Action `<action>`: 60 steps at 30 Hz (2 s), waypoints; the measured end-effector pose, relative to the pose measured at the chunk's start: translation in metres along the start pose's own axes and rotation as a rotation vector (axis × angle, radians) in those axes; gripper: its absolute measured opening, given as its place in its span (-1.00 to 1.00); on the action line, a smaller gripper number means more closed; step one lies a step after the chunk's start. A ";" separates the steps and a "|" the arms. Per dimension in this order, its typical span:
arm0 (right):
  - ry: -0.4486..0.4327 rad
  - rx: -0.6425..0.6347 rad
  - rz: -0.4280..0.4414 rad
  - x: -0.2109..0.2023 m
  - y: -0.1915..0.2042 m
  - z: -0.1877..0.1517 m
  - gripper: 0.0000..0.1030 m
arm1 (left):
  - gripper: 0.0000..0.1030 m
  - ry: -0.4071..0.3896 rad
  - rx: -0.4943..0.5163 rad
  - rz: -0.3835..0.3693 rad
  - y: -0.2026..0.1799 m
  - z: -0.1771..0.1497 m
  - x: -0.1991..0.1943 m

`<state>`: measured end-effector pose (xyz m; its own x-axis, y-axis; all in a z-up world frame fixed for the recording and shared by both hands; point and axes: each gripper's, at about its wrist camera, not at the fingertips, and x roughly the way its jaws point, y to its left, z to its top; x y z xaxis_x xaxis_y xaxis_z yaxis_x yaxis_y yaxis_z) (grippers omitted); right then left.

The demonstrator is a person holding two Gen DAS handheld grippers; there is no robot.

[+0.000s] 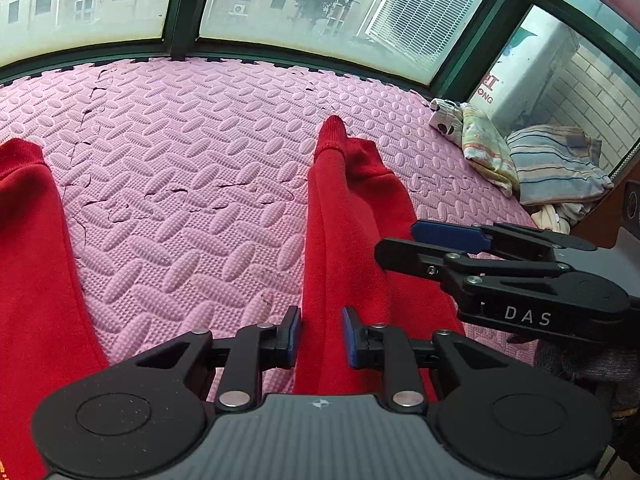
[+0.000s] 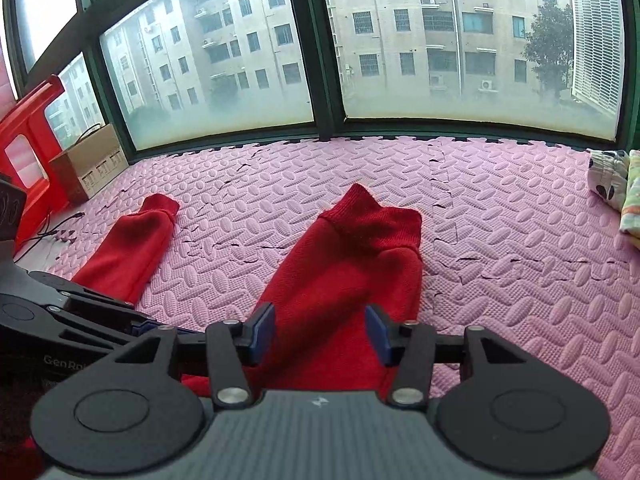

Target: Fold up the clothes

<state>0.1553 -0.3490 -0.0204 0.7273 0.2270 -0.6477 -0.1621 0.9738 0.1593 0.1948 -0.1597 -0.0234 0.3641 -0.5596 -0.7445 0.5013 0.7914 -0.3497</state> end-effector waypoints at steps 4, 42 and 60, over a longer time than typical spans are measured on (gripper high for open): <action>0.001 -0.064 -0.095 0.007 0.003 0.001 -0.02 | -0.54 -0.005 0.026 0.013 -0.004 0.001 0.003; 0.087 -0.257 -0.003 0.018 0.036 -0.007 -0.22 | -0.43 -0.097 0.094 0.034 -0.030 -0.029 -0.061; 0.148 -0.345 -0.020 -0.018 0.024 -0.012 0.01 | -0.18 0.028 0.147 -0.064 -0.073 -0.090 -0.052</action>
<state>0.1302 -0.3293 -0.0133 0.6320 0.1826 -0.7532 -0.3823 0.9188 -0.0981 0.0682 -0.1664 -0.0101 0.3063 -0.5993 -0.7396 0.6330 0.7085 -0.3119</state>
